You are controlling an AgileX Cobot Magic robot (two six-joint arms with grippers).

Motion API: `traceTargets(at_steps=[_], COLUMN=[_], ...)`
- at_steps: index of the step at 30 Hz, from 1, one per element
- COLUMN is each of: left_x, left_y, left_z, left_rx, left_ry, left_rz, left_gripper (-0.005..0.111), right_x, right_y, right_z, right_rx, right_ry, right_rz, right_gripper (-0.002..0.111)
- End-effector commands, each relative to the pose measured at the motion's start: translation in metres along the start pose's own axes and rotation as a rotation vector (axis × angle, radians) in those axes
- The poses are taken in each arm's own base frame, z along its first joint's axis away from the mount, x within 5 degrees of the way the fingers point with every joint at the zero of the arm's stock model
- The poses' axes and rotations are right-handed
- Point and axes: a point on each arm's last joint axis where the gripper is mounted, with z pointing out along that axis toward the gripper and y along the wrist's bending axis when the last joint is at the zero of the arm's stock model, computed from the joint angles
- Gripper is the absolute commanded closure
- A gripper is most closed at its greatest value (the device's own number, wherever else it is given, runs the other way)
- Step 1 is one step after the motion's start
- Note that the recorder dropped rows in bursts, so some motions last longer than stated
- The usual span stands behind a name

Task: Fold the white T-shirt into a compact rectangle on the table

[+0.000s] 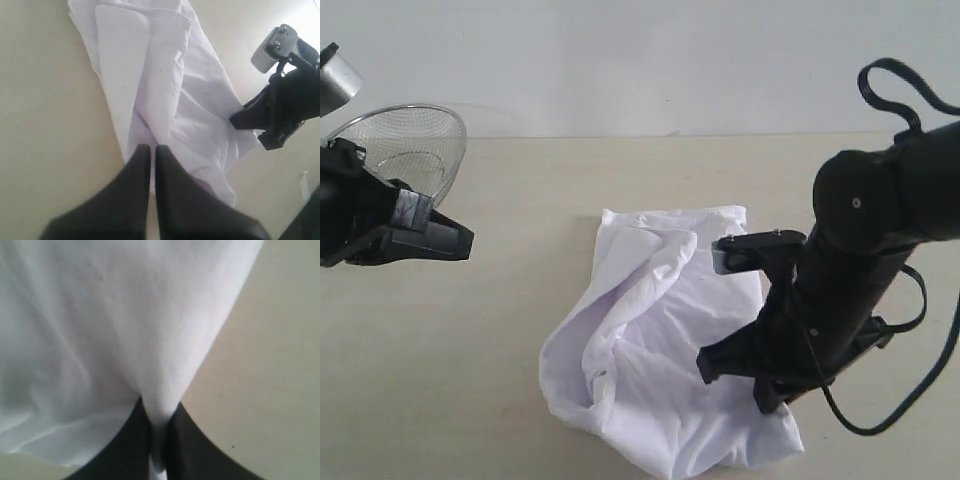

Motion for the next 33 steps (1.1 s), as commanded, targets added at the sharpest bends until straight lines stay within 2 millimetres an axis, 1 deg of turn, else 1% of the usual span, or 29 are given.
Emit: traceTargets(at_steps=[1,2,3,4,5,6,11,14,15,17,18,19,20,22,24,25,27,30,31,33], left_x=[-0.002,-0.003,-0.003,-0.003,-0.003,-0.003,-0.006,-0.007,-0.008,-0.01,-0.015,-0.018,-0.025,-0.033,-0.038,-0.039,-0.042,-0.044,-0.043,-0.041], left_y=[-0.005,-0.004,-0.004,-0.003,0.0,0.002,0.007,0.006,0.006,0.008,0.012,0.015,0.017,0.022,0.027,0.029,0.029,0.032,0.033,0.034], left_z=[-0.003,-0.003,-0.002,0.0,0.005,0.009,0.032,0.045,0.051,0.063,0.078,0.085,0.098,0.119,0.132,0.135,0.142,0.143,0.143,0.142], left_rx=[0.022,0.02,0.018,0.018,0.022,0.029,0.127,0.189,0.194,0.179,0.151,0.139,0.146,0.18,0.189,0.191,0.189,0.161,0.146,0.131], left_ry=[-0.016,-0.021,-0.019,-0.013,0.001,0.008,0.063,0.085,0.086,0.094,0.097,0.101,0.117,0.16,0.179,0.184,0.197,0.2,0.208,0.231], left_rz=[0.023,0.021,0.019,0.019,0.019,0.013,0.005,0.017,0.03,0.04,0.041,0.041,0.044,0.041,0.041,0.039,0.062,0.074,0.08,0.085], left_gripper=[0.102,0.102,0.102,0.102,0.102,0.102,0.102,0.102,0.102,0.102,0.102,0.102,0.102,0.102,0.102,0.102,0.102,0.102,0.102,0.102], right_x=[0.017,0.018,0.018,0.017,0.016,0.016,0.011,0.007,0.004,-0.002,-0.011,-0.017,-0.025,-0.037,-0.046,-0.049,-0.059,-0.075,-0.081,-0.092], right_y=[-0.009,-0.01,-0.009,-0.009,-0.009,-0.008,-0.006,-0.004,-0.003,-0.001,0.001,0.002,0.003,0.006,0.007,0.008,0.009,0.012,0.014,0.023], right_z=[0.009,0.01,0.008,0.006,0.004,0.001,-0.023,-0.041,-0.048,-0.054,-0.054,-0.051,-0.044,-0.036,-0.032,-0.03,-0.017,-0.003,0.003,0.009], right_rx=[0.022,0.021,0.02,0.018,0.015,0.012,0.005,-0.011,-0.02,-0.027,-0.029,-0.028,-0.025,-0.042,-0.053,-0.052,-0.043,-0.057,-0.068,-0.098], right_ry=[0.009,0.0,-0.005,-0.018,-0.041,-0.054,-0.202,-0.324,-0.382,-0.448,-0.46,-0.451,-0.425,-0.414,-0.435,-0.43,-0.392,-0.377,-0.371,-0.37], right_rz=[0.0,0.003,0.002,0.001,0.0,0.0,-0.02,-0.031,-0.034,-0.038,-0.04,-0.042,-0.039,-0.009,0.005,0.005,-0.003,0.008,0.017,0.011], right_gripper=[0.085,0.073,0.053,0.04,0.035,0.038,0.062,0.084,0.095,0.109,0.108,0.108,0.108,0.108,0.108,0.108,0.108,0.108,0.108,0.108])
